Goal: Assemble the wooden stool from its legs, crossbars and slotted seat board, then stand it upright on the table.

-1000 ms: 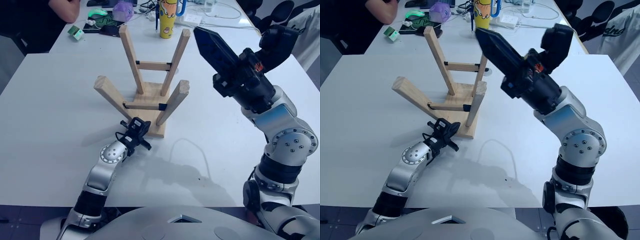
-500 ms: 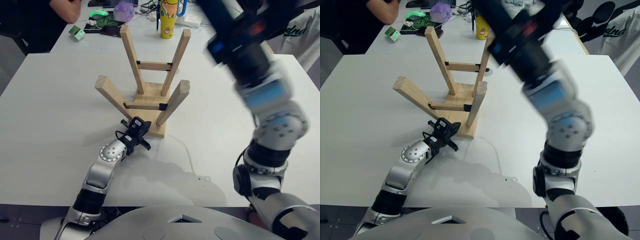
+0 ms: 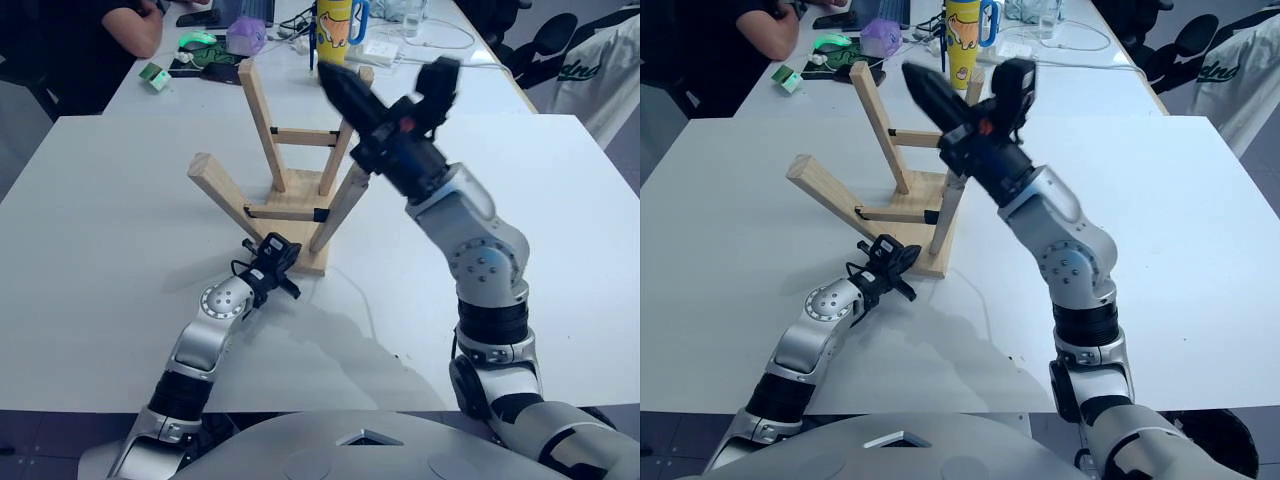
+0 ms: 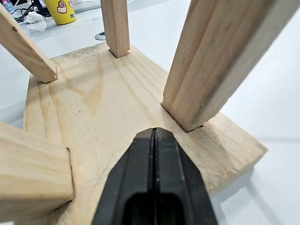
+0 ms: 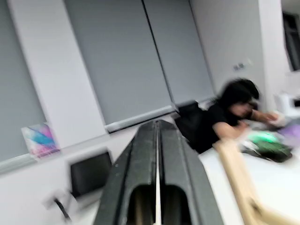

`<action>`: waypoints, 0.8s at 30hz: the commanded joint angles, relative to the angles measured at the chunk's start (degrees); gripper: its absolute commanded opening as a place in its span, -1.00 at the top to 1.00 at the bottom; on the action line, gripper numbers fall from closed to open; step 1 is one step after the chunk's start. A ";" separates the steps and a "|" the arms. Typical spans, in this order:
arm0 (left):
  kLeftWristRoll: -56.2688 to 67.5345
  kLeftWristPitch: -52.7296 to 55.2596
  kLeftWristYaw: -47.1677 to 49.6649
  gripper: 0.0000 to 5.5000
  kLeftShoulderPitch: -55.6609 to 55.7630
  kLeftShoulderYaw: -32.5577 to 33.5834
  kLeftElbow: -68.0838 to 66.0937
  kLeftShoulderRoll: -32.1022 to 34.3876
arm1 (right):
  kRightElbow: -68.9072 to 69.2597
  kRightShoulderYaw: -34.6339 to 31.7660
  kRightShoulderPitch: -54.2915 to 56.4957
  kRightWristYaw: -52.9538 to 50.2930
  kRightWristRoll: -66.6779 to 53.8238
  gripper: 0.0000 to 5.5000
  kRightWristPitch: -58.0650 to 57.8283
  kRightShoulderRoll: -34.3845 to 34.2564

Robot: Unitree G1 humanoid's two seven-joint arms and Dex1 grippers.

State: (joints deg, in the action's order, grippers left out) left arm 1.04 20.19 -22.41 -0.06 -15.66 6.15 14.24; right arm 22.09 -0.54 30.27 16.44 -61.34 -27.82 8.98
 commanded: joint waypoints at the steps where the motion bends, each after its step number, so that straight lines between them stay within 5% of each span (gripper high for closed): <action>1: -1.64 5.05 0.82 1.00 -4.41 -0.29 -4.19 1.59 | 4.40 -8.73 11.07 -4.05 -12.46 1.00 0.85 0.99; 5: -1.55 5.18 0.98 1.00 -4.91 -0.27 -4.02 1.73 | 4.95 -6.36 8.56 -6.10 -13.02 1.00 -0.43 -0.35; 10: -1.60 5.69 0.27 1.00 -3.47 -1.05 -4.16 1.84 | -10.03 18.90 -13.03 -11.33 10.42 1.00 -14.10 6.26; 17: -1.42 5.82 -0.30 1.00 -3.89 -0.43 -3.85 2.78 | -5.39 7.67 -5.14 -5.27 14.28 1.00 0.92 2.55; 24: -1.44 4.50 0.16 1.00 -3.82 0.33 -3.82 2.29 | -1.02 -5.08 -1.46 -0.91 -3.56 1.00 3.15 -1.75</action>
State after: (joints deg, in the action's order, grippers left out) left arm 1.08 20.73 -22.75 -0.23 -15.19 6.73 14.82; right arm 20.05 -4.20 27.24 14.94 -61.82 -23.78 7.89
